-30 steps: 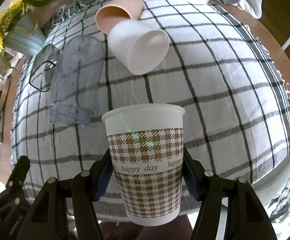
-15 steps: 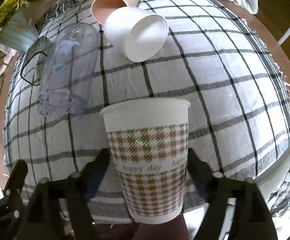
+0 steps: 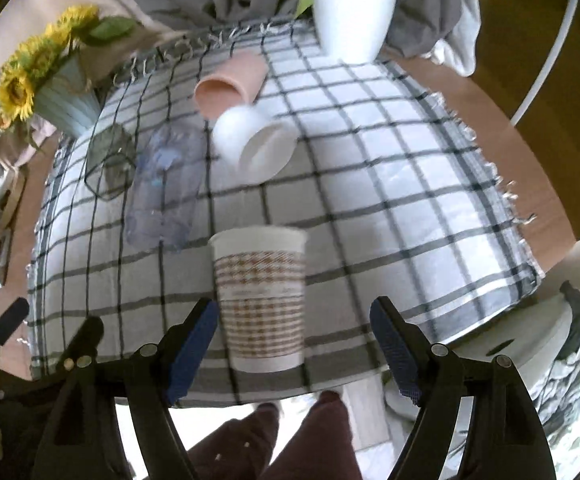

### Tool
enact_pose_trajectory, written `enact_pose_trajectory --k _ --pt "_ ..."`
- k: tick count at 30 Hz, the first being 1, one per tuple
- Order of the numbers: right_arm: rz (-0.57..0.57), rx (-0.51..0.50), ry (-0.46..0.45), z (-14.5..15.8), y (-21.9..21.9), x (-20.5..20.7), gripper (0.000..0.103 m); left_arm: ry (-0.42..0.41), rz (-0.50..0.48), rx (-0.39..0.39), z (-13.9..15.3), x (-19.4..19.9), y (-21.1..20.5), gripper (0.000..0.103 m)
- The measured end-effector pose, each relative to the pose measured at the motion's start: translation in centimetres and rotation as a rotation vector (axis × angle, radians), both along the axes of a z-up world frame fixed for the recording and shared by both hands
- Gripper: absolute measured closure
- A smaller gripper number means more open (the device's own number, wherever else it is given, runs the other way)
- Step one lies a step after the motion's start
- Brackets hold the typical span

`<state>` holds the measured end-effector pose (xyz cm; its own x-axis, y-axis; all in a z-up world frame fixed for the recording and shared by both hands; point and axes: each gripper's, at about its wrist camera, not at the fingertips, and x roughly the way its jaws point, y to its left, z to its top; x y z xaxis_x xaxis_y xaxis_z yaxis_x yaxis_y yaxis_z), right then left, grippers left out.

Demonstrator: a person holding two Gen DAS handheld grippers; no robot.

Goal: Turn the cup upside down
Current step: 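Lift the brown-checked cup with the right tool, then rotate the right tool to turn the cup rim-down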

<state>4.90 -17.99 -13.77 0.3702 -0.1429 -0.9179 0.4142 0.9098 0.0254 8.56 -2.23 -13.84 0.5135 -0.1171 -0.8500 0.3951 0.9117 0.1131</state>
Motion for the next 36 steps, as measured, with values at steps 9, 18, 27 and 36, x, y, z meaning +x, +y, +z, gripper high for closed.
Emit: enact_pose_trajectory --k 9,18,27,36 --pt "0.015 -0.046 -0.003 1.7 -5.6 -1.6 0.025 -0.037 -0.083 -0.075 0.0 -4.1 -5.0 0.002" --pt "0.083 -0.136 0.029 1.8 -9.3 -1.7 0.025 -0.094 -0.056 -0.094 -2.3 -6.7 -8.7 0.002" --pt "0.141 -0.196 0.089 -0.6 -10.6 -1.7 0.025 -0.088 0.004 -0.113 -5.5 -7.1 -9.9 0.015" --pt "0.152 -0.179 0.136 -2.5 -11.1 -2.2 0.025 -0.080 0.039 -0.116 -6.9 -7.1 -10.2 0.026"
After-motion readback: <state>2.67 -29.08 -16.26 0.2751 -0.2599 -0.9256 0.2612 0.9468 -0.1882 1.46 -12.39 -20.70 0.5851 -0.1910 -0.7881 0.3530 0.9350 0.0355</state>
